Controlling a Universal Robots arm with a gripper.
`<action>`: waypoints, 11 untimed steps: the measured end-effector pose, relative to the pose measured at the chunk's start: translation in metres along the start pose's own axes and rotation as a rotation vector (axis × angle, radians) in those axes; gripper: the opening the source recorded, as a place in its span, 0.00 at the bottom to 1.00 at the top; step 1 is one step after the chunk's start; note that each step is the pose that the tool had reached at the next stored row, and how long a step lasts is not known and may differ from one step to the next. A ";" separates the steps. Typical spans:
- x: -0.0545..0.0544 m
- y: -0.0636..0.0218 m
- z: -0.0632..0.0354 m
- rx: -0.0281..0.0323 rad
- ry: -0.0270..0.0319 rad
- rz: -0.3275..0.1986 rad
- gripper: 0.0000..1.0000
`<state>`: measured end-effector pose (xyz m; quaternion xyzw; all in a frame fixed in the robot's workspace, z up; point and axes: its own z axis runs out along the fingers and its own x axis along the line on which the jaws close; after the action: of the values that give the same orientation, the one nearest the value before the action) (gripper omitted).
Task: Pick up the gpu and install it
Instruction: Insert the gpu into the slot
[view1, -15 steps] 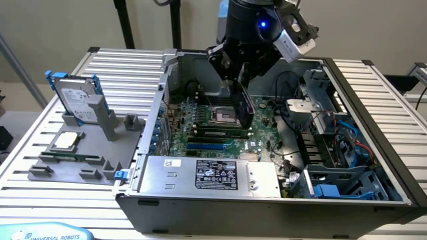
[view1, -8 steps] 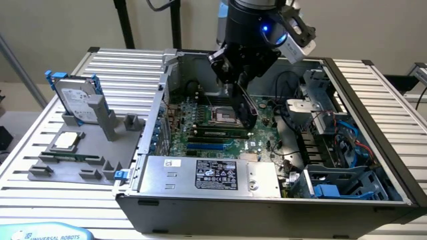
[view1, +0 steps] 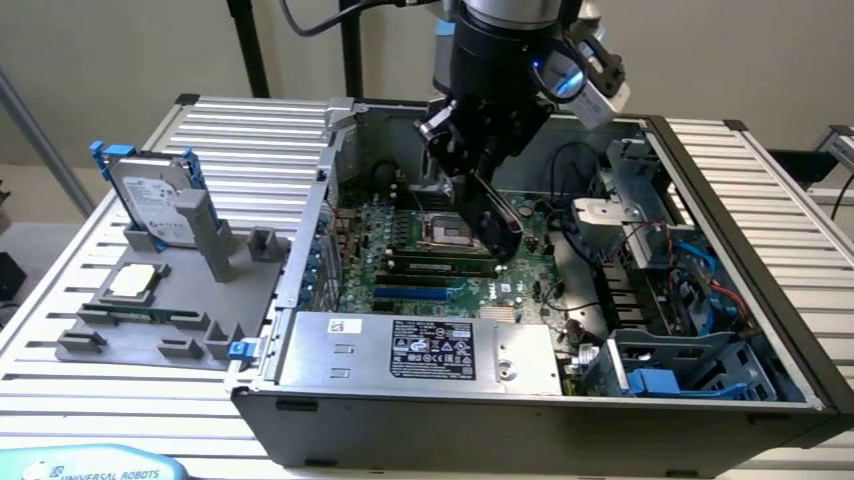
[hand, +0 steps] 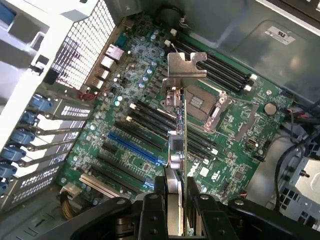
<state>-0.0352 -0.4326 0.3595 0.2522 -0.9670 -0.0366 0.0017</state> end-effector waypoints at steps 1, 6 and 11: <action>0.000 0.0000 0.0009 -0.0004 0.0011 -0.018 0.27; 0.000 -0.0004 0.0059 -0.0067 0.0029 -0.110 0.27; 0.000 -0.0008 0.0108 -0.0103 0.0069 -0.200 0.27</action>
<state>-0.0353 -0.4326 0.3487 0.3475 -0.9368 -0.0407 0.0027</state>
